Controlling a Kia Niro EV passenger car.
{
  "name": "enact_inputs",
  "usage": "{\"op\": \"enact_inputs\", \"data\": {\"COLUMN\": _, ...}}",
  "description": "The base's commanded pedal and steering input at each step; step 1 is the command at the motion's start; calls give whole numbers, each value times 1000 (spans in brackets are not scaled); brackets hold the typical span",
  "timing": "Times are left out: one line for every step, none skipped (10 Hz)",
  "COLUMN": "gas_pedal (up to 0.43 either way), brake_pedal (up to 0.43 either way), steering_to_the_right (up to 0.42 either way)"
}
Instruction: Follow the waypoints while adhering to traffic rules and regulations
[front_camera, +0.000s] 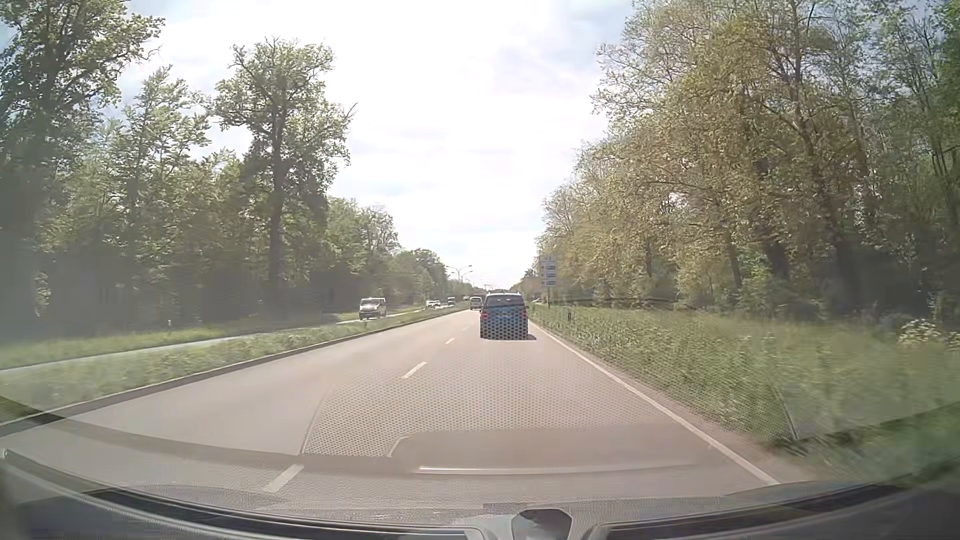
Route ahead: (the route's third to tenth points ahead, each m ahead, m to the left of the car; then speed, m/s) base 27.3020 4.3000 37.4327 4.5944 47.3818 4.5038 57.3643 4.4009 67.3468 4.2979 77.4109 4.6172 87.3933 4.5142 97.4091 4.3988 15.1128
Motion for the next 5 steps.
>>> {"op": "enact_inputs", "data": {"gas_pedal": 59, "brake_pedal": 0, "steering_to_the_right": 0}}
{"op": "enact_inputs", "data": {"gas_pedal": 59, "brake_pedal": 0, "steering_to_the_right": 0}}
{"op": "enact_inputs", "data": {"gas_pedal": 59, "brake_pedal": 0, "steering_to_the_right": 0}}
{"op": "enact_inputs", "data": {"gas_pedal": 59, "brake_pedal": 0, "steering_to_the_right": 0}}
{"op": "enact_inputs", "data": {"gas_pedal": 59, "brake_pedal": 0, "steering_to_the_right": 0}}
